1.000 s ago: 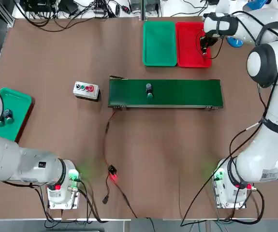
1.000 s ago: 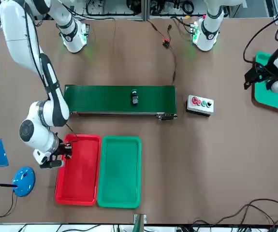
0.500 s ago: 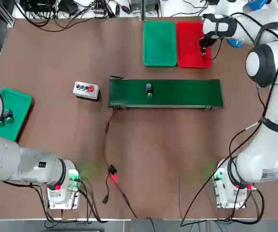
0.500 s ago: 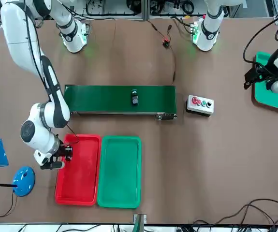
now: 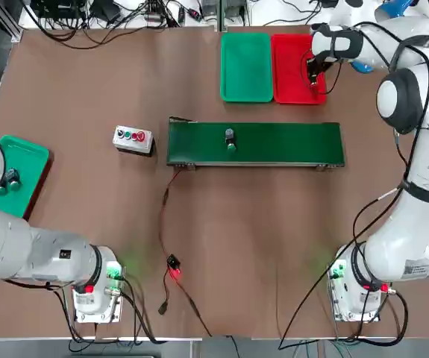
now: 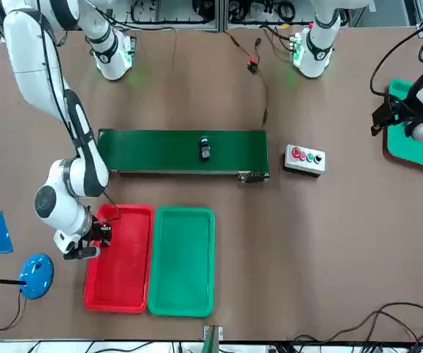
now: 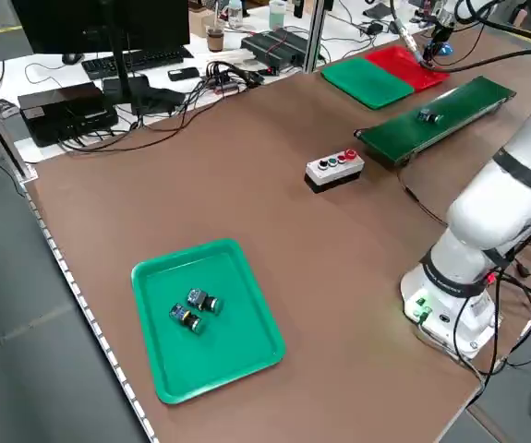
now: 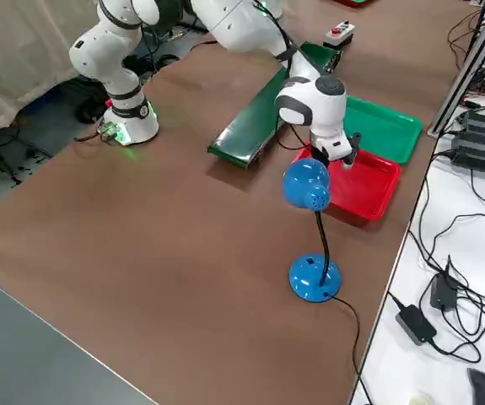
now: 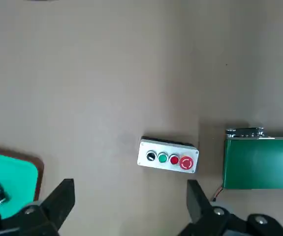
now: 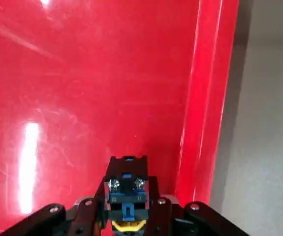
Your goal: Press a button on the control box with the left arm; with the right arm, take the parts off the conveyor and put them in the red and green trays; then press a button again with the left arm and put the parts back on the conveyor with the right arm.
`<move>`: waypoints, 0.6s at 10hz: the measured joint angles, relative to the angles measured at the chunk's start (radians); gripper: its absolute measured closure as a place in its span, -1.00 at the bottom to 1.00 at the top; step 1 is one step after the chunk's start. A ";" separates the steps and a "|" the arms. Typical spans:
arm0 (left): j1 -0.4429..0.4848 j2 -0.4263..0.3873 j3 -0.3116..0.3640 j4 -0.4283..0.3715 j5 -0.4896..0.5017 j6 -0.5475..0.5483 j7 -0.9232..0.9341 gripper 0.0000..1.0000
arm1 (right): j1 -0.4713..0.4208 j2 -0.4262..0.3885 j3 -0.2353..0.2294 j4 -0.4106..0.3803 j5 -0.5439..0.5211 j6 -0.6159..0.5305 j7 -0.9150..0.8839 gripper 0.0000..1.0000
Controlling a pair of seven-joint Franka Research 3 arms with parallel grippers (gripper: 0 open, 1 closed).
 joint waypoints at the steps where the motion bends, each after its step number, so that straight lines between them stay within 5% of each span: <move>1: 0.000 0.000 0.000 0.000 0.000 0.000 0.000 -1.00 | 0.000 0.006 0.000 0.002 0.000 0.014 0.000 0.33; 4: 0.000 0.000 0.000 0.001 0.000 0.000 0.000 -1.00 | 0.000 0.021 0.000 0.004 0.000 0.044 -0.002 0.30; 6: 0.000 0.000 0.000 0.001 0.000 0.000 0.000 -1.00 | -0.004 0.023 -0.002 0.029 0.000 0.051 -0.013 0.09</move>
